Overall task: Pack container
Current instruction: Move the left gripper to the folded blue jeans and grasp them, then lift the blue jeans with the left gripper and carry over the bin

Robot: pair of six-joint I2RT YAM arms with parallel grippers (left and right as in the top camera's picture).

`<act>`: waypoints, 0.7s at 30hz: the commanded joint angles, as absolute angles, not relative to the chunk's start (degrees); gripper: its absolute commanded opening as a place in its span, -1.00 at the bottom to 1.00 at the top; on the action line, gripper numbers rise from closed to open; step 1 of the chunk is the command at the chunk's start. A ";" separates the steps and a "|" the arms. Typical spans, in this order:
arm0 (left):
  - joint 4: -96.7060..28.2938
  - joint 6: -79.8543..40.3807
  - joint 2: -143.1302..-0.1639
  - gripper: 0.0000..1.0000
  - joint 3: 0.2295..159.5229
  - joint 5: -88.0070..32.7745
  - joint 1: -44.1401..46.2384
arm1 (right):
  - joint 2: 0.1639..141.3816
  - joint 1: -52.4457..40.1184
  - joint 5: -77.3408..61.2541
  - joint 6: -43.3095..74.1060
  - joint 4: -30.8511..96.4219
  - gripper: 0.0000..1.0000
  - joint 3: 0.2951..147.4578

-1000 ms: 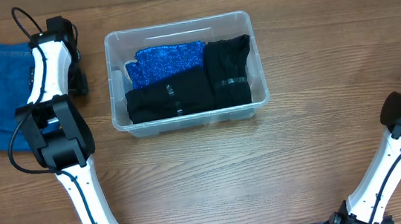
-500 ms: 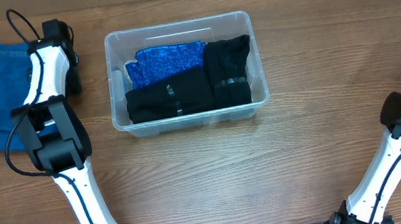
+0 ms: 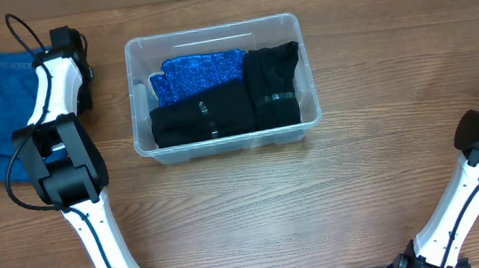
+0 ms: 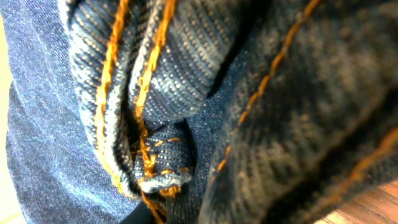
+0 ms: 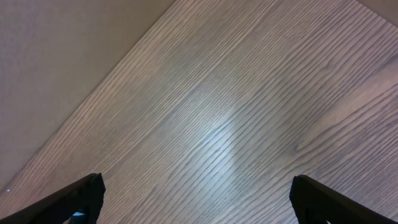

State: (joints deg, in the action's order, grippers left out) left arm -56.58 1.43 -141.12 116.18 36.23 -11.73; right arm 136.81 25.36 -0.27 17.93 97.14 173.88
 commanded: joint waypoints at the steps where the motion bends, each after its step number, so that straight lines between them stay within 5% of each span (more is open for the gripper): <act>1: -58.70 0.03 -143.11 -0.92 115.46 33.41 -12.23 | 135.98 25.36 -0.73 17.58 97.01 1.00 173.95; 12: -71.64 3.42 -139.74 -0.92 137.45 20.03 -10.83 | 135.98 25.36 -0.73 17.58 97.01 1.00 173.95; 21: -68.82 10.74 -125.71 -0.92 141.27 13.32 -10.79 | 135.98 25.36 -0.73 17.58 97.01 1.00 173.95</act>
